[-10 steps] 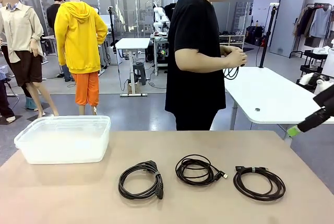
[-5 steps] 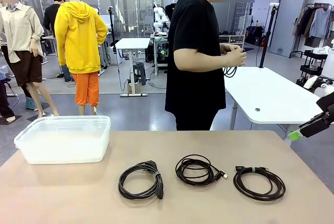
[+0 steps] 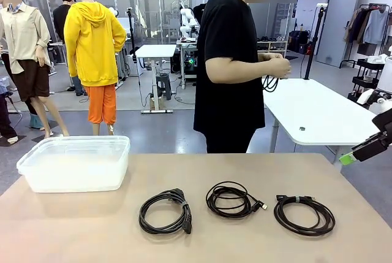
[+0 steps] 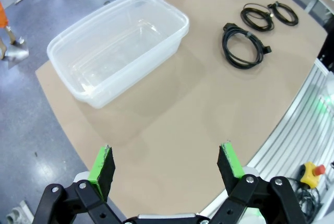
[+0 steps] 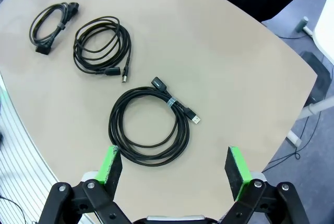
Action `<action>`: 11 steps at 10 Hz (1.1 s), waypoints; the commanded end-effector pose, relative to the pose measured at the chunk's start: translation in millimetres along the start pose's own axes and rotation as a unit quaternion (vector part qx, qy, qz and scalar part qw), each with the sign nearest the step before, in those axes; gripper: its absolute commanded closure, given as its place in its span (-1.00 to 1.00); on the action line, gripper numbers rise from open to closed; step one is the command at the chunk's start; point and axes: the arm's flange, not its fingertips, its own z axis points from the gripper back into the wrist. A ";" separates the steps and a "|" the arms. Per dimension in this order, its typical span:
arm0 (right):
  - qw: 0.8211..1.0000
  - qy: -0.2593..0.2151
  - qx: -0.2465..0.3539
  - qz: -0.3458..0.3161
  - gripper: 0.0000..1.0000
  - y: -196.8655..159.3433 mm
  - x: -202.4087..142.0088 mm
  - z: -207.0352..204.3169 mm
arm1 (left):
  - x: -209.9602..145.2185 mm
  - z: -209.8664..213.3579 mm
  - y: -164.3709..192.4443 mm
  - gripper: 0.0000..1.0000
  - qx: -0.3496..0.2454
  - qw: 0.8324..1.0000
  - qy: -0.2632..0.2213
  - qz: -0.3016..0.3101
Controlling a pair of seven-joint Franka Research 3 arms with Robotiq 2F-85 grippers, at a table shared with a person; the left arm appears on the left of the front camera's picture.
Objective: Organize and store the cables.
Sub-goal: Place the Power Cable into the Organizing box.
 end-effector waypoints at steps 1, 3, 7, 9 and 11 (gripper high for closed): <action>1.000 0.007 -0.005 0.001 -1.00 -2.1 2.9 1.4 | 57.1 -18.6 -33.2 -1.00 0.003 0.999 0.018 -0.045; 1.000 0.007 -0.005 0.001 -1.00 -2.1 2.9 1.4 | 107.7 -78.5 -85.2 -1.00 -0.033 0.995 0.070 -0.062; 1.000 0.007 -0.005 0.001 -1.00 -2.1 2.9 1.4 | 160.6 -204.1 -208.2 -1.00 0.027 0.984 0.163 -0.062; 1.000 0.007 -0.005 0.001 -1.00 -2.1 2.9 1.4 | 165.6 -254.5 -254.1 -1.00 0.041 0.973 0.224 -0.024; 1.000 0.007 -0.005 0.001 -1.00 -2.1 2.9 1.4 | 176.7 -279.5 -274.9 -1.00 0.054 0.966 0.254 -0.015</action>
